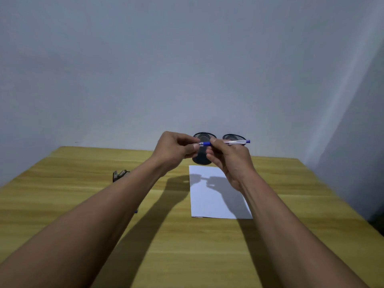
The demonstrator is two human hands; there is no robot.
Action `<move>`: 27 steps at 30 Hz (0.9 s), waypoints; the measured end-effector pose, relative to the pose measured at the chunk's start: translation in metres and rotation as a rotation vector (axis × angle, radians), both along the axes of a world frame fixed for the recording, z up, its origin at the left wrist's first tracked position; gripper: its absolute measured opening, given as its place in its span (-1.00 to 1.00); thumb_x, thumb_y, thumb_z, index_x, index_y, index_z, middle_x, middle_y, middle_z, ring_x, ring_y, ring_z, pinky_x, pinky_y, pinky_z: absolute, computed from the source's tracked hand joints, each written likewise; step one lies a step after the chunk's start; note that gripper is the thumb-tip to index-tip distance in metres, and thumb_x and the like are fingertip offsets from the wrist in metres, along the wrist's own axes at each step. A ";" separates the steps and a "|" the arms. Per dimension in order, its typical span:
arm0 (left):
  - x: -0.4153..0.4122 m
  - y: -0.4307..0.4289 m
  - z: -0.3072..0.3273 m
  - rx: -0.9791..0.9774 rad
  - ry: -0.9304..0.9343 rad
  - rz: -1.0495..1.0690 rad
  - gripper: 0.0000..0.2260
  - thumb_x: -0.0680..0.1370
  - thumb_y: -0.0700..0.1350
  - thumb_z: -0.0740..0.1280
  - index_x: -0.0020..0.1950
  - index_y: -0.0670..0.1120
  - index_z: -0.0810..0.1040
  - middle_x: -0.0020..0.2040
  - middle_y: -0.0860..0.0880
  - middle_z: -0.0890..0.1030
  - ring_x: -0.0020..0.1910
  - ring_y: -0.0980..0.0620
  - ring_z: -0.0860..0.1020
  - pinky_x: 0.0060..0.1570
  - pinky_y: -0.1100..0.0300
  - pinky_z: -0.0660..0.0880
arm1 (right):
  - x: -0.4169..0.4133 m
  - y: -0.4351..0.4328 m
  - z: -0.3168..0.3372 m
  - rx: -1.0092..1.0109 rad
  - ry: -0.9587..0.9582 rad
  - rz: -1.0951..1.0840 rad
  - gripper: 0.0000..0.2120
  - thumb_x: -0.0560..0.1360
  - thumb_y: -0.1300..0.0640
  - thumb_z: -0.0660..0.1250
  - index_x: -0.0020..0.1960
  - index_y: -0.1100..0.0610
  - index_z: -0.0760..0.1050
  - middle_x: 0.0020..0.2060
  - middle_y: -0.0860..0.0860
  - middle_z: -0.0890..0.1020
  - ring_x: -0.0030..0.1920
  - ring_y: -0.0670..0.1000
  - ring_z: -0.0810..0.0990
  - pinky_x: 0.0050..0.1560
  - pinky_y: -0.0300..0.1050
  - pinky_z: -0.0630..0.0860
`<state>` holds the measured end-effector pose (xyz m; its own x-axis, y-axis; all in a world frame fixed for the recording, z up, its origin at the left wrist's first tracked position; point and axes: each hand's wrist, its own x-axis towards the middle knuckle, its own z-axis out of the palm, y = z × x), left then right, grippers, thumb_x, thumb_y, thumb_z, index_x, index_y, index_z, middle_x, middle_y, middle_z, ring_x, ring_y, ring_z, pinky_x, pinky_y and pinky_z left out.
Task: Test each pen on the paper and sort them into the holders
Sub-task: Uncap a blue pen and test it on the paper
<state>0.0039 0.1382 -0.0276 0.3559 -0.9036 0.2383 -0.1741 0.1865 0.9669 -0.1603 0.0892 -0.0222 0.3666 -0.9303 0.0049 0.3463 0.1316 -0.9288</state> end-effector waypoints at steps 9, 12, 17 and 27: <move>-0.013 -0.005 0.000 0.005 0.087 -0.042 -0.84 0.51 -0.34 0.44 0.08 -0.27 0.67 0.01 -0.27 0.69 -0.06 -0.08 0.68 -0.02 0.21 0.62 | -0.008 -0.010 -0.006 -0.012 -0.032 0.064 -0.92 0.55 0.29 0.47 -0.04 0.32 0.63 -0.27 0.14 0.69 -0.29 -0.04 0.70 -0.14 -0.26 0.69; -0.012 -0.006 -0.004 0.020 0.110 -0.046 -0.84 0.51 -0.34 0.43 0.08 -0.27 0.67 0.00 -0.26 0.69 -0.05 -0.09 0.68 -0.01 0.20 0.62 | -0.008 -0.014 -0.009 0.004 -0.012 0.064 -0.91 0.54 0.27 0.48 -0.07 0.30 0.63 -0.31 0.12 0.69 -0.34 -0.07 0.68 -0.21 -0.30 0.67; -0.009 -0.006 -0.006 0.080 0.144 -0.014 -0.90 0.52 -0.34 0.42 0.01 -0.27 0.69 -0.05 -0.25 0.69 -0.13 -0.06 0.68 -0.04 0.24 0.62 | -0.005 -0.016 -0.013 -0.017 0.046 0.062 -0.91 0.54 0.28 0.47 -0.13 0.26 0.62 -0.37 0.09 0.65 -0.42 -0.09 0.62 -0.30 -0.33 0.63; -0.003 -0.011 -0.003 0.147 0.106 0.031 -0.95 0.53 -0.33 0.41 -0.09 -0.25 0.67 -0.21 -0.18 0.67 -0.25 0.01 0.66 -0.14 0.24 0.64 | 0.009 -0.017 -0.020 -0.002 0.006 0.039 -0.85 0.55 0.32 0.43 -0.21 0.25 0.59 -0.45 0.06 0.60 -0.49 -0.12 0.55 -0.35 -0.35 0.59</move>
